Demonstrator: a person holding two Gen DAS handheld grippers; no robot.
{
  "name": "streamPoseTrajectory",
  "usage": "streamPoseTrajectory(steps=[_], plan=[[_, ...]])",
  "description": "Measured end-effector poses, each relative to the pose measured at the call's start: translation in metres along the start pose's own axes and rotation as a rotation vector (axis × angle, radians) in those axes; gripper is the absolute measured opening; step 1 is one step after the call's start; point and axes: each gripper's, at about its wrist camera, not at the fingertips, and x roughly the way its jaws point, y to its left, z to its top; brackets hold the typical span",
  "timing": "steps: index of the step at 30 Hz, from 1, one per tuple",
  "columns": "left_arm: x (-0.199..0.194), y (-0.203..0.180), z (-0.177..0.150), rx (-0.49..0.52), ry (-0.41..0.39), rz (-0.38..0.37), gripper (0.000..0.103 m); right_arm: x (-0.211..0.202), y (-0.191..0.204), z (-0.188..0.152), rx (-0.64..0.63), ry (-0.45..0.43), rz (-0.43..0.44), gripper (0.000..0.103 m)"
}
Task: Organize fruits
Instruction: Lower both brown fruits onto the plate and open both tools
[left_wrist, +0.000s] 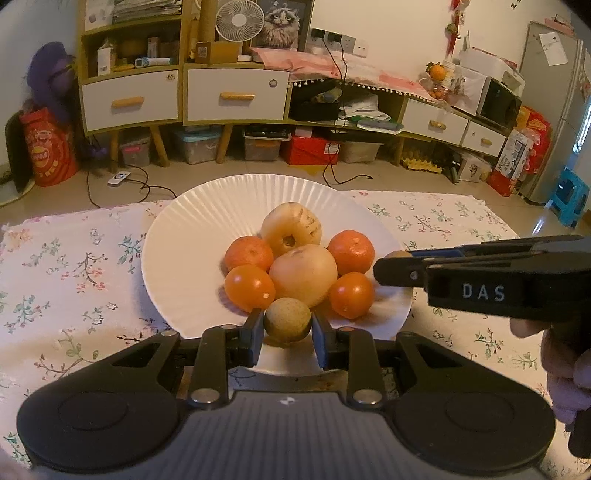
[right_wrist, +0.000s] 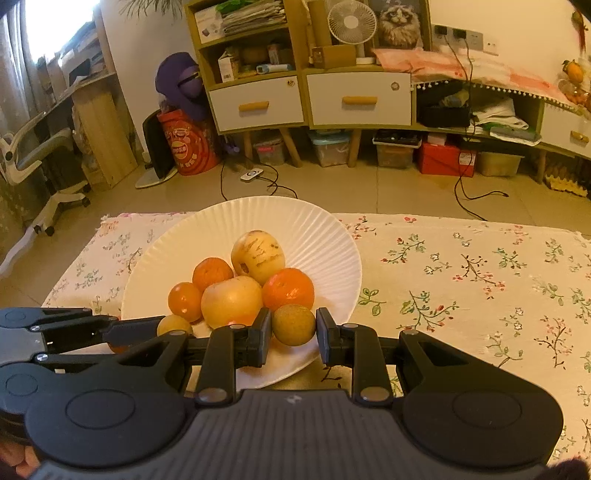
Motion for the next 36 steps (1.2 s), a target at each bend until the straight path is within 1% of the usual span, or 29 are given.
streamPoseTrajectory(steps=[9,11,15,16,18,19,23,27,29,36], plan=[[0.004,-0.001,0.001,0.003,0.001,-0.005,0.011,0.002,0.000,-0.001,-0.003,0.006,-0.003,0.023],[0.004,-0.002,0.001,0.001,0.000,-0.004,0.011,0.002,0.000,-0.002,-0.005,0.008,-0.005,0.025],[0.003,-0.004,0.000,0.004,-0.004,-0.002,0.013,0.002,0.001,-0.002,-0.006,0.005,-0.006,0.026],[0.003,-0.004,0.000,0.007,-0.006,-0.001,0.013,0.002,0.001,-0.002,-0.005,0.003,-0.006,0.027],[0.002,-0.004,0.000,0.009,-0.007,-0.002,0.015,0.000,0.000,-0.002,-0.003,-0.001,-0.007,0.034],[0.001,-0.005,0.000,0.008,-0.009,-0.002,0.017,0.000,-0.001,-0.002,-0.001,-0.005,-0.010,0.038],[-0.003,-0.006,0.001,0.009,-0.014,-0.002,0.030,-0.003,-0.002,-0.001,-0.002,-0.011,-0.016,0.042],[-0.008,-0.009,0.003,0.020,-0.021,-0.005,0.037,-0.009,-0.003,0.000,0.000,-0.020,-0.018,0.048],[-0.010,-0.010,0.003,0.024,-0.023,-0.007,0.042,-0.013,-0.004,0.000,0.001,-0.024,-0.013,0.053],[-0.021,-0.011,0.000,0.041,-0.024,-0.009,0.055,-0.024,-0.008,-0.003,-0.013,-0.022,-0.022,0.059]])
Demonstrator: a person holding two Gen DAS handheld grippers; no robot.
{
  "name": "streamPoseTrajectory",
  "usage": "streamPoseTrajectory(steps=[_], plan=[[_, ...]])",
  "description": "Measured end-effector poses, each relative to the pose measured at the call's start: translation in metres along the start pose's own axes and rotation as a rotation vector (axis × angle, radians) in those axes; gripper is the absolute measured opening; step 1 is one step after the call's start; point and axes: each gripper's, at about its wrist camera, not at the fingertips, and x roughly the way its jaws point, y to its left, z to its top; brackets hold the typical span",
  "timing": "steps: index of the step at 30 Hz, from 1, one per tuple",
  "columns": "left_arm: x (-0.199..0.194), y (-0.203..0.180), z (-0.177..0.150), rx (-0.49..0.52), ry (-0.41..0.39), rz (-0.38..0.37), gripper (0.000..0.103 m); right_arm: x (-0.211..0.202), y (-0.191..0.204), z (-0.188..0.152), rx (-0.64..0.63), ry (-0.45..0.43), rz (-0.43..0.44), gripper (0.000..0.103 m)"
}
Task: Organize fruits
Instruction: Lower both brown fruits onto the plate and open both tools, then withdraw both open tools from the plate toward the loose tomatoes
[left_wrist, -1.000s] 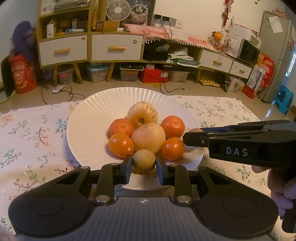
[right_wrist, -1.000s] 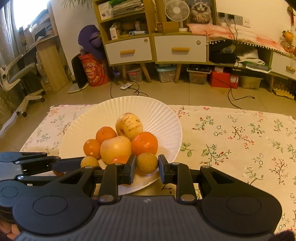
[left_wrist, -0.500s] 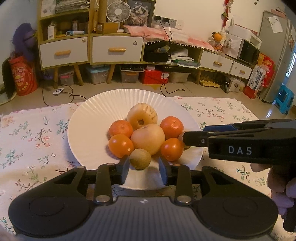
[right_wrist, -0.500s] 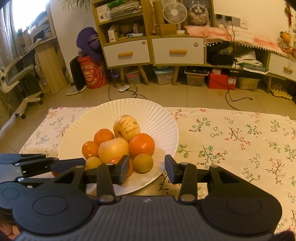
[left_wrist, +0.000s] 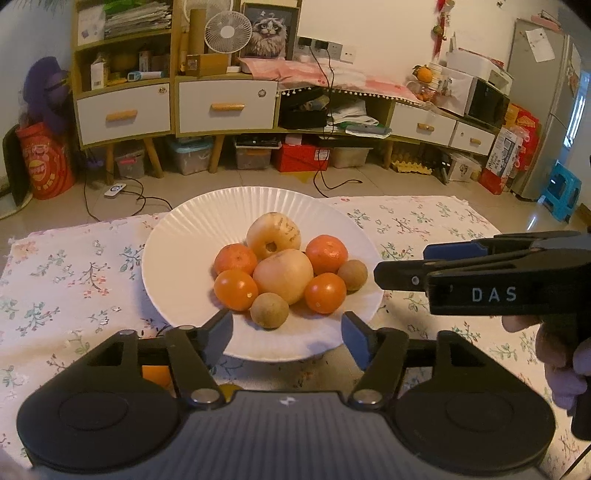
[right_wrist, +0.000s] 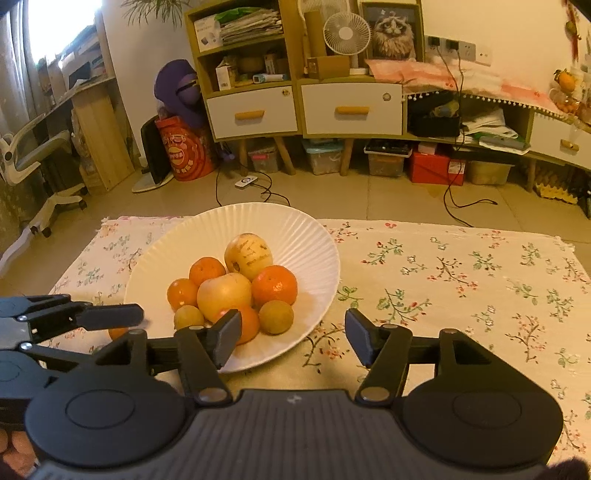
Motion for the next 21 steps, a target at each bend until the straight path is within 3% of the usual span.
streamPoseTrajectory(steps=[2,4,21], plan=[[-0.005,0.000,-0.002,0.007,-0.004,0.001,0.067,-0.004,-0.001,-0.001,0.000,0.003,0.003,0.066],[-0.010,0.000,-0.006,0.012,-0.009,0.006,0.072,-0.008,-0.002,-0.003,0.000,0.003,0.007,0.070],[-0.042,0.011,-0.033,0.056,0.009,0.048,0.086,-0.033,0.014,-0.020,-0.084,0.027,0.016,0.089]])
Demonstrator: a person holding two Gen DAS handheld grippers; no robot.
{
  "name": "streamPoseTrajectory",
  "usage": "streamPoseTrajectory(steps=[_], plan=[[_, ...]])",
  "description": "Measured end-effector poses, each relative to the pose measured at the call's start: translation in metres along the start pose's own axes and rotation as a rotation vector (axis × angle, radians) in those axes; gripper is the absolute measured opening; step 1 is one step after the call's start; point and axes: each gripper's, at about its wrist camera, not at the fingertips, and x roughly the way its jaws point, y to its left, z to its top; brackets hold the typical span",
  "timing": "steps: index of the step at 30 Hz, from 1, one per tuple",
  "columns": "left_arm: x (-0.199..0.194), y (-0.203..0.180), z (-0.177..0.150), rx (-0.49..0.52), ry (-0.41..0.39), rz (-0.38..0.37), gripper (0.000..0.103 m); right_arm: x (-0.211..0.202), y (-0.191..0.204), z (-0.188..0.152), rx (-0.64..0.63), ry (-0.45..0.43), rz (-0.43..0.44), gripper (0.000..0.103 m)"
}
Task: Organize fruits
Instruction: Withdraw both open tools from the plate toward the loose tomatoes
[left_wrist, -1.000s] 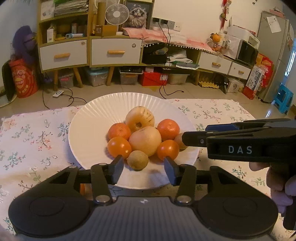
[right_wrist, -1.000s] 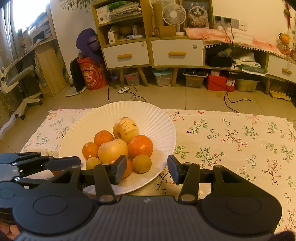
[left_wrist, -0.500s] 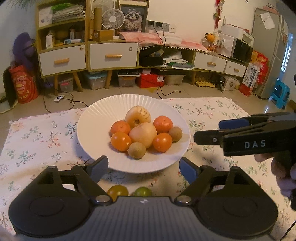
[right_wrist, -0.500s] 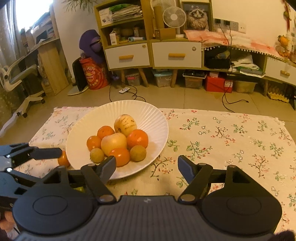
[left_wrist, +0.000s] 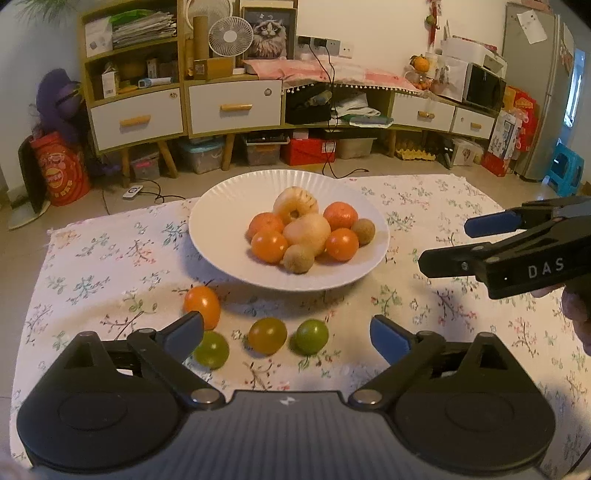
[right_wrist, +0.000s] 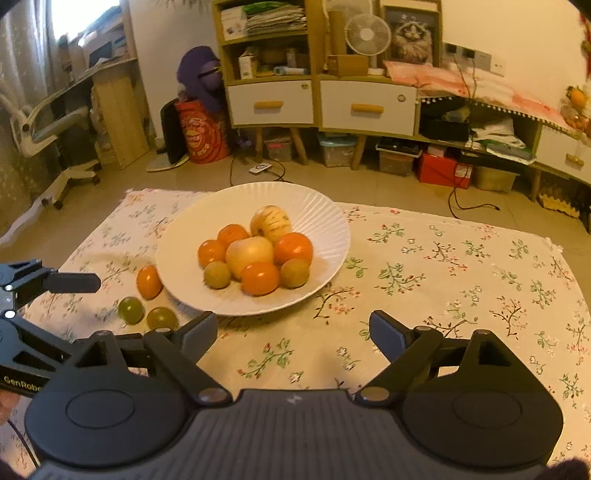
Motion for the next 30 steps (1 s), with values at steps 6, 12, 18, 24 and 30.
streamPoseTrajectory(steps=[6,12,18,24,30], plan=[[-0.006,0.000,-0.006,0.008,0.007,0.007,0.090,-0.004,0.009,-0.004,-0.028,0.008,0.013,0.091],[-0.007,-0.002,-0.013,0.027,0.028,0.023,0.090,-0.005,0.018,-0.011,-0.068,0.030,0.017,0.094],[-0.009,0.000,-0.019,0.040,0.042,0.038,0.090,-0.005,0.022,-0.015,-0.088,0.051,0.021,0.095],[-0.007,0.004,-0.029,0.049,0.065,0.055,0.090,-0.005,0.027,-0.019,-0.101,0.058,0.023,0.095],[-0.003,0.018,-0.039,0.025,0.087,0.084,0.090,0.001,0.033,-0.026,-0.128,0.057,0.028,0.095]])
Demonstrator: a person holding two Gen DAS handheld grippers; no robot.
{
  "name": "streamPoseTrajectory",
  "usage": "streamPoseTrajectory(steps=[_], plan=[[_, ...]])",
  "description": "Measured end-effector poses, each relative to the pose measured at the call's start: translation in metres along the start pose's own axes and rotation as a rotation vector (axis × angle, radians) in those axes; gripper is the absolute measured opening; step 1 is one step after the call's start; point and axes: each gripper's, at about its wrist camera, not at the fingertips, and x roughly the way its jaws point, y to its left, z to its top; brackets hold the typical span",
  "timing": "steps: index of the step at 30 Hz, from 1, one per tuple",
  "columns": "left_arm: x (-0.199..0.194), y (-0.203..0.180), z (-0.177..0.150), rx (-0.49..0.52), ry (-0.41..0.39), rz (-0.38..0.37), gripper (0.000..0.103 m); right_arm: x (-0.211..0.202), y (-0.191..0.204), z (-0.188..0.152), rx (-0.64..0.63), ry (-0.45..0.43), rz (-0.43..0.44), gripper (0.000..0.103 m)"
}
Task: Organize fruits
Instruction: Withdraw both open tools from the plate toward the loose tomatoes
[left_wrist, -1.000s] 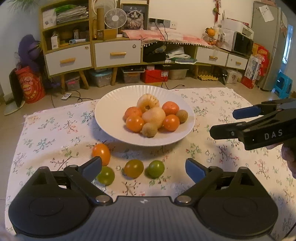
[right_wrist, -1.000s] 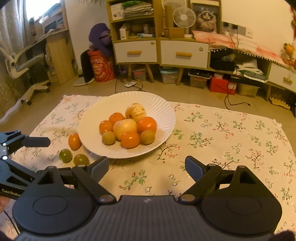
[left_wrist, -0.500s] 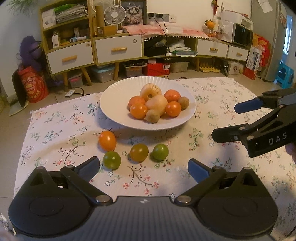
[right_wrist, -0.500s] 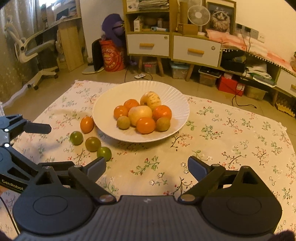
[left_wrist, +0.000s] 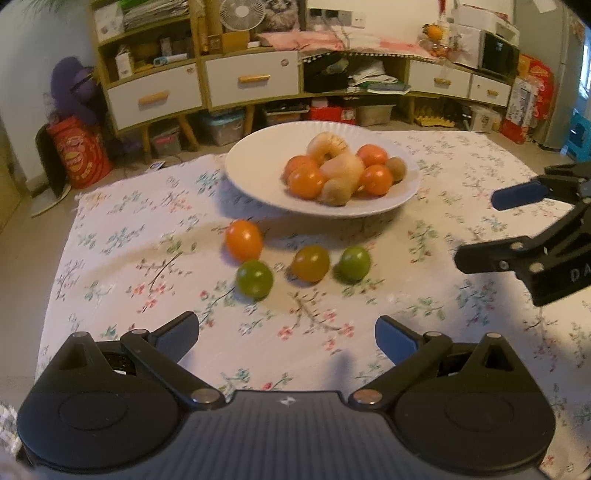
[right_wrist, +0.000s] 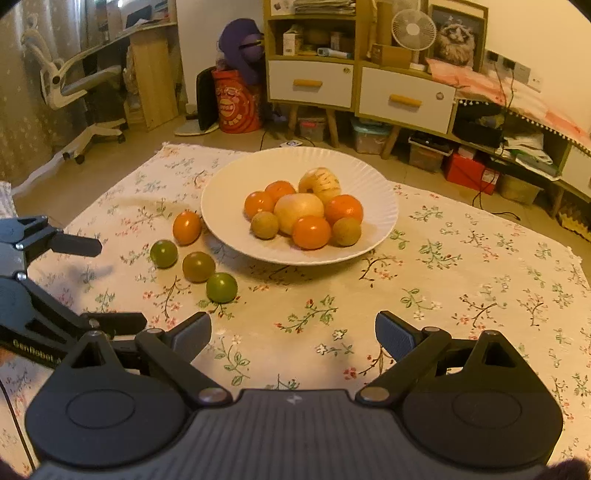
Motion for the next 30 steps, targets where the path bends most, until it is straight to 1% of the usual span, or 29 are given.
streamPoseTrajectory(steps=[5,11,19,24,27,30], plan=[[0.007,0.012,-0.006,-0.011,-0.010,0.016,0.090,0.008,0.006,-0.005,-0.015,0.007,0.000,0.095],[0.019,0.026,-0.009,-0.057,-0.002,0.037,0.090,0.018,0.015,-0.007,-0.040,0.018,0.003,0.095],[0.029,0.029,-0.009,-0.062,0.007,0.054,0.090,0.031,0.023,-0.005,-0.058,0.039,0.008,0.095],[0.032,0.031,-0.009,-0.063,-0.017,0.051,0.090,0.038,0.028,-0.006,-0.069,0.050,0.011,0.095],[0.034,0.034,-0.009,-0.076,-0.037,0.039,0.086,0.042,0.029,-0.006,-0.073,0.057,0.010,0.095],[0.034,0.036,-0.008,-0.084,-0.058,0.034,0.076,0.044,0.030,-0.006,-0.076,0.061,0.011,0.095]])
